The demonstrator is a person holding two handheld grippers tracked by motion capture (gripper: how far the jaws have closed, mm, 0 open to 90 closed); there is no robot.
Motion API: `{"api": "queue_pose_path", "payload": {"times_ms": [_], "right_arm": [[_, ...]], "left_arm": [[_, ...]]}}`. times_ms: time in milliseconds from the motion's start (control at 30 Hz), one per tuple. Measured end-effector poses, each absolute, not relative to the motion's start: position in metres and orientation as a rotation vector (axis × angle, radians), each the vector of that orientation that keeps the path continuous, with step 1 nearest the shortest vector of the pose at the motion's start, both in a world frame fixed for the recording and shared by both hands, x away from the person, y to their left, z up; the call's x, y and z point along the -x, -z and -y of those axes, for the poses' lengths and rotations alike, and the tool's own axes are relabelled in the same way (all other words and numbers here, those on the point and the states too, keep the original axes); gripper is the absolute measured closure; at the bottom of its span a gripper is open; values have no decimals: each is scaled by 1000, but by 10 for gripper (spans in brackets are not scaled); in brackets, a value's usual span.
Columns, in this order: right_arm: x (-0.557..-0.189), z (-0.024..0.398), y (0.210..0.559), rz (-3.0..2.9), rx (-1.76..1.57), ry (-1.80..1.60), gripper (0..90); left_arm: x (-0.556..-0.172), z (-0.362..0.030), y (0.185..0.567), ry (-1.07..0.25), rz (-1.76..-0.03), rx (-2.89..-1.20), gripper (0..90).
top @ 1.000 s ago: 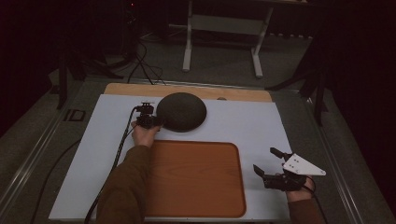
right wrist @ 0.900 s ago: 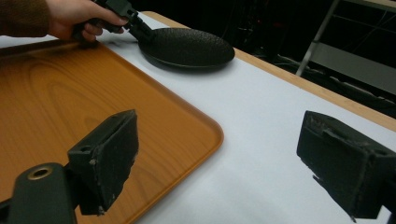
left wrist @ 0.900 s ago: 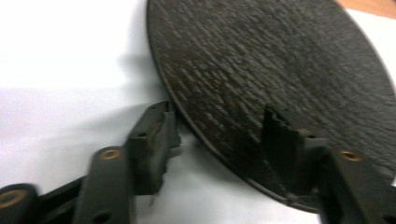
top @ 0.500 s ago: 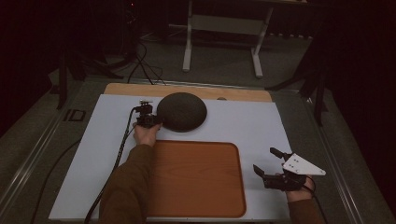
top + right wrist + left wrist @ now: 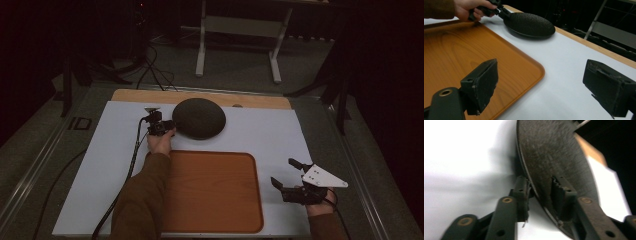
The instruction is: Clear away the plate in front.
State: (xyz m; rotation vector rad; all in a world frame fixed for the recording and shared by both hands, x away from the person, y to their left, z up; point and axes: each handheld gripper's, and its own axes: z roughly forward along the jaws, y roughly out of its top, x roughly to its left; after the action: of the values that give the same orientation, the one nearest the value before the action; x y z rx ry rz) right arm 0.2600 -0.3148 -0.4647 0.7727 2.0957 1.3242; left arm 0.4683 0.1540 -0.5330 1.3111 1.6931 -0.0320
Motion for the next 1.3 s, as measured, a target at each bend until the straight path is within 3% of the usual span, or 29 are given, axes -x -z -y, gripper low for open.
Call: {"api": "queue_pose_path", "payload": {"times_ms": [267,367,533,767,900,1167,1300], "right_arm": [[-260,316,464,-2094,-774,-1330,127],[-260,316,464,-2096,-773,-1331,127],[-260,316,464,-2097,-772,-1330,133],[-259,317,464,-2098,-771,-1337,134],[-259,318,463,-2096,-774,-1340,134],[-258,319,463,-2102,-774,-1344,136],[-258,319,464,-2103,-775,-1344,136]], "left_arm": [[-470,-137,538,101,-1703,-1173,625],[-471,-130,540,123,-1717,-1144,662],[-471,-119,540,140,-1731,-1143,800],[-474,-99,542,203,-1714,-1053,775],[-474,-93,544,216,-1756,-1016,828],[-475,-80,546,249,-1750,-1001,805],[-474,-80,547,294,-1744,-950,853]]}}
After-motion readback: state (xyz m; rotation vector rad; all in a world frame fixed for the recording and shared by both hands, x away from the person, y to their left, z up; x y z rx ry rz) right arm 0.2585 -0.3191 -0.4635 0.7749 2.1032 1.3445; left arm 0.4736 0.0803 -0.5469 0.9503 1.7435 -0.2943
